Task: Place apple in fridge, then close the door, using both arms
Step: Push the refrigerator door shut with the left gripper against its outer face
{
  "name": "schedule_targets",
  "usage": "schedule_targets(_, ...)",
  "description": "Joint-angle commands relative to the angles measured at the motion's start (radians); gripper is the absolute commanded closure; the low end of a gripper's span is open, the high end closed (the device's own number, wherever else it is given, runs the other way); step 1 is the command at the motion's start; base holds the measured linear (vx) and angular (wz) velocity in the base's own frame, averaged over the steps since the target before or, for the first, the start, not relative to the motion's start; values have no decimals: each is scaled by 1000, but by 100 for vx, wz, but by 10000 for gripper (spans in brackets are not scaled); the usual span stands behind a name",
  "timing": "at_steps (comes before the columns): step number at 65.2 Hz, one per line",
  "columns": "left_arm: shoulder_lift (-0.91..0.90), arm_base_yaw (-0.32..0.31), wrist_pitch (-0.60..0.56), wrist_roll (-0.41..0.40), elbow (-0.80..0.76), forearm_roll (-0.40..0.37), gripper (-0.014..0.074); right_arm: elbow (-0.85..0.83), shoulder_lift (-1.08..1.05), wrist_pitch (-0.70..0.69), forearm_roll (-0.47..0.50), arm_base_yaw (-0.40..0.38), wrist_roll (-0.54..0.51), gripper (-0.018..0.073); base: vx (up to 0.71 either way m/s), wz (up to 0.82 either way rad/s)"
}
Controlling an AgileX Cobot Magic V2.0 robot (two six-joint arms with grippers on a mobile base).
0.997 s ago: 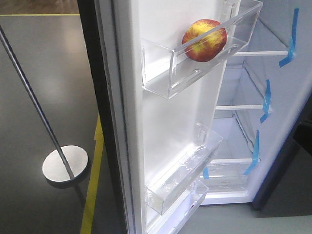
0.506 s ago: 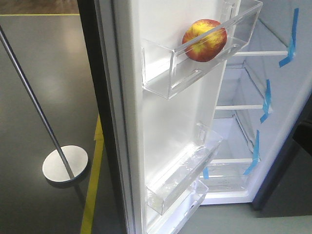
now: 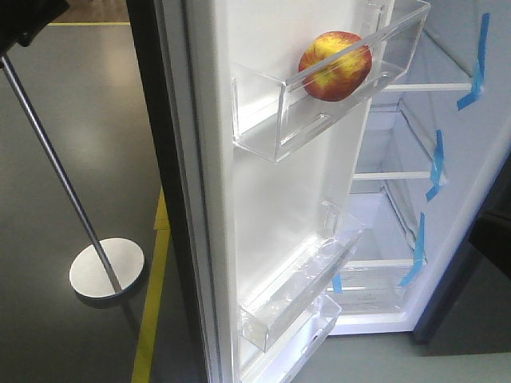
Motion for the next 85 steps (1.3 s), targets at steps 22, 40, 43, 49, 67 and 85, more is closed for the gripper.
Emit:
schedule_targets(22,202,-4,393,138,-220,-276,351,-23,6,-25,50,-4,-8,562,0,0)
schedule_targets(40,218,-75,497,142,-282,-276,351,-23,6,-26,51,-4,-8,562,0,0)
schedule_targets(43,218,-88,498,142,-287,-276,351,-23,6,-28,51,-4,-8,562,0,0)
schedule_targets(49,218,-116,511,142,-289,-276,351,-23,6,-36,53,-4,-8,562,0,0)
schedule_targets(67,218,-217,530,142,-289,-276,352,-23,6,-36,53,-4,-8,562,0,0)
schedule_targets(85,218,-363,539,238,-289,-270,352,-23,6,-36,60,-4,-8,562,0,0)
